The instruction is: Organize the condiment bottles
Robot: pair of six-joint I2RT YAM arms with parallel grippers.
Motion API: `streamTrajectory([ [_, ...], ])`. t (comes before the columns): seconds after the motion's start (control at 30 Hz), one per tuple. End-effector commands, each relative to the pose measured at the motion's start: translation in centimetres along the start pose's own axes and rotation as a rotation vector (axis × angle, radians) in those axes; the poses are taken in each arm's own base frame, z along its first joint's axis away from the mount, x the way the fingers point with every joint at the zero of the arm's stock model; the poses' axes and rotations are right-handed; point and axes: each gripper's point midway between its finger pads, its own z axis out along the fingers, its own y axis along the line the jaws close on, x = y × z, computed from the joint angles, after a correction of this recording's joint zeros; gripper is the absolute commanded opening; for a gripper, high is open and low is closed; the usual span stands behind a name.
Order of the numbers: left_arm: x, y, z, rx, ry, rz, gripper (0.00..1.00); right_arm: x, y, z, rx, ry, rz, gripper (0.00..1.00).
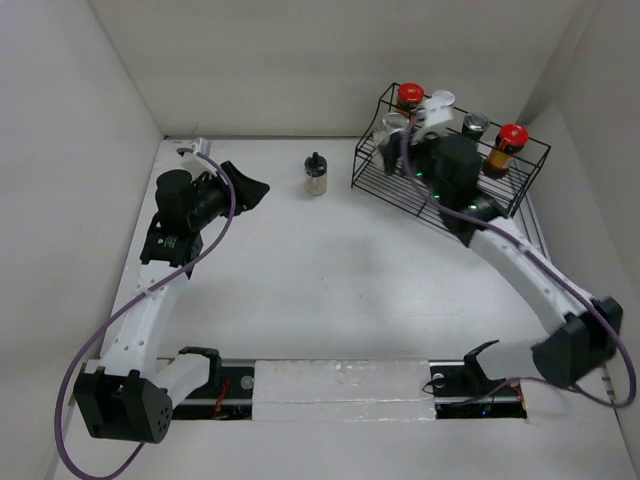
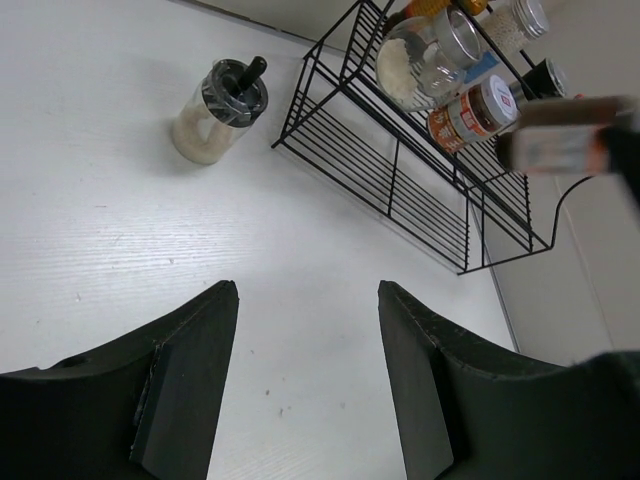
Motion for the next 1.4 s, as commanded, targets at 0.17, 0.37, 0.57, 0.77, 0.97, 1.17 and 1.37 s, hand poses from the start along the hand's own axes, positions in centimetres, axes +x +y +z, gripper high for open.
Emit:
streamTrajectory([
  [0.17,-1.3,-1.7,-0.8,0.067,-0.054,0.035,0.54,-8.3,-14.5,-7.6,0.336,-0.276,0.056,0.58],
  [0.37,-1.5,-1.9,-1.0,0.072,-0.061,0.039,0.54,-4.0,-20.0,-6.4,0.422,-0.163,0.084,0.58],
  [0.57,-1.4,-1.5,-0.7,0.06,-0.059,0.035,0.54,-1.1,-20.8,-4.1,0.402,-0.091,0.108,0.58],
  [0.77,-1.2,-1.5,-0.5,0.064,-0.046,0.032,0.54,1.6,-20.8,-2.5,0.393,-0.024,0.12,0.58],
  [0.97,-1.1,-1.2,-0.5,0.05,-0.046,0.027,0.54,3.3,-20.6,-1.7,0.384,0.04,0.131,0.69],
  [1.17,-1.0,-1.0,-0.3,0.046,-0.039,0.023,0.54,3.7,-20.9,-1.8,0.404,0.052,0.133,0.87],
  [1.37,-1.0,-1.0,-0.3,0.045,-0.039,0.023,0.54,-2.6,-17.8,-4.1,0.417,-0.09,0.05,0.92],
])
